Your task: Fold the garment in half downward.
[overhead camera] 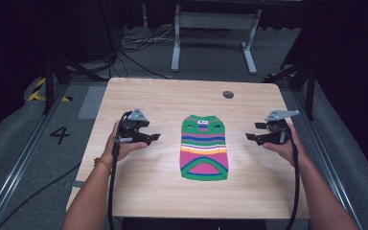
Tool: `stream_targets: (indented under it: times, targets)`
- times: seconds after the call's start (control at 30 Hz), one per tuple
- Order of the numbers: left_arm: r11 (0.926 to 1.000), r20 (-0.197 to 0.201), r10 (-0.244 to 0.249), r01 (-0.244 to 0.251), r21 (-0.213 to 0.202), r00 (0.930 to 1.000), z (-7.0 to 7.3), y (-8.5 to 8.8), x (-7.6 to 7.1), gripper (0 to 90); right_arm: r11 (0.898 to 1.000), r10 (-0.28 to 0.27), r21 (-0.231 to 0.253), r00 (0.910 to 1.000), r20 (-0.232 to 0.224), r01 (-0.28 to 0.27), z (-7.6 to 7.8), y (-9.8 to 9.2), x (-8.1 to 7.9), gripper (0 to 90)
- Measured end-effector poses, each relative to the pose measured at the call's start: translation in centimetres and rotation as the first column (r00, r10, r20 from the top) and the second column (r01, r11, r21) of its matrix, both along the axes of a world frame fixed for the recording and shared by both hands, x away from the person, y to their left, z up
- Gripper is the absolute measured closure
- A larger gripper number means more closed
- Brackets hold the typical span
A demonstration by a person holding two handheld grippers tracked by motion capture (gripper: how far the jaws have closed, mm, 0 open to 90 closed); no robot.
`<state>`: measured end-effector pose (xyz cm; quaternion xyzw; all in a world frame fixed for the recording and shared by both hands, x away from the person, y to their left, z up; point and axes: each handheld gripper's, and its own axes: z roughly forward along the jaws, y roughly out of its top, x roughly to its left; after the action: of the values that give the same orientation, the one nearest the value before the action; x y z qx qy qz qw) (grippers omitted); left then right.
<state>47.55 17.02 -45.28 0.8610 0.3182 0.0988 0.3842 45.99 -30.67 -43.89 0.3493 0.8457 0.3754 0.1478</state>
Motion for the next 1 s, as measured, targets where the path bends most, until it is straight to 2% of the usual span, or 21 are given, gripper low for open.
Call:
stream_targets:
  times: [0.07,0.17,0.23,0.33,0.43,0.5,0.57,0.63,0.67,0.73,0.77,0.83,0.87,0.93,1.0]
  targets:
    - [0.9999,-0.019,0.012,-0.012,-0.007,0.9997,-0.2,-1.0,1.4,32.9,1.0,0.0,0.009,1.0,-0.005,0.0,0.3,1.2,1.2,37.4]
    - [0.9998,-0.034,0.01,-0.009,0.015,0.9994,-0.3,-2.8,3.2,33.0,1.0,0.0,0.01,0.9999,-0.016,0.0,0.4,3.0,3.0,41.2]
    - [0.9992,-0.026,0.02,-0.019,0.036,0.9995,-0.3,-4.1,4.0,32.9,1.0,-0.002,0.003,0.9998,-0.019,0.002,0.3,4.1,4.1,43.9]
    - [0.9988,-0.016,0.0,0.001,0.048,0.9999,0.0,-5.9,5.2,33.7,0.999,-0.01,-0.03,0.9996,-0.026,0.009,0.1,5.5,5.5,46.5]
    - [0.9993,-0.031,-0.013,0.014,0.035,0.9994,-0.2,-7.5,6.0,35.2,0.999,-0.003,-0.034,0.9997,-0.026,0.003,0.0,6.6,6.5,50.1]
    - [0.999,-0.041,-0.021,0.023,0.038,0.9989,-0.5,-8.5,6.6,35.2,0.999,0.005,-0.036,0.9991,-0.042,-0.006,-0.2,7.1,7.0,51.8]
    - [0.9988,-0.039,-0.017,0.019,0.045,0.9991,-0.7,-9.2,6.9,35.3,0.999,-0.005,-0.047,0.9984,-0.056,0.002,-0.6,7.7,7.7,53.8]
    - [0.999,-0.045,-0.011,0.013,0.044,0.9989,-0.9,-9.6,7.2,35.9,0.998,0.004,-0.068,0.9988,-0.048,-0.007,-1.0,8.3,8.2,55.7]
    - [0.999,-0.051,-0.009,0.012,0.043,0.9987,-1.1,-9.8,7.4,36.0,0.998,0.002,-0.063,0.9978,-0.067,-0.007,-1.3,8.7,8.5,56.2]
    - [0.9989,-0.051,0.007,-0.004,0.048,0.9987,-1.3,-10.0,7.6,35.9,0.998,0.003,-0.061,0.9972,-0.075,-0.007,-1.5,9.0,8.7,56.7]
    - [0.9979,-0.045,0.018,-0.015,0.064,0.9988,-1.4,-10.2,7.7,37.9,0.998,-0.004,-0.065,0.9966,-0.083,-0.001,-2.1,9.7,9.2,57.3]
    - [0.9969,-0.014,0.058,-0.057,0.054,0.9982,-1.9,-10.4,8.3,40.0,0.997,-0.019,-0.078,0.9969,-0.076,0.013,-2.4,10.2,9.4,58.7]
    - [0.9969,-0.014,0.058,-0.057,0.054,0.9982,-1.9,-10.4,8.3,39.8,0.997,-0.019,-0.078,0.9969,-0.076,0.013,-2.4,10.2,9.4,58.7]
    - [0.9964,-0.041,0.081,-0.08,0.026,0.9959,-2.4,-10.6,8.7,39.4,0.997,-0.045,-0.059,0.996,-0.077,0.04,-2.8,10.3,9.7,59.7]
    - [0.9975,-0.066,0.071,-0.07,0.012,0.9953,-2.9,-11.0,9.0,39.5,0.997,-0.066,-0.046,0.9945,-0.082,0.062,-3.3,10.3,10.0,61.2]
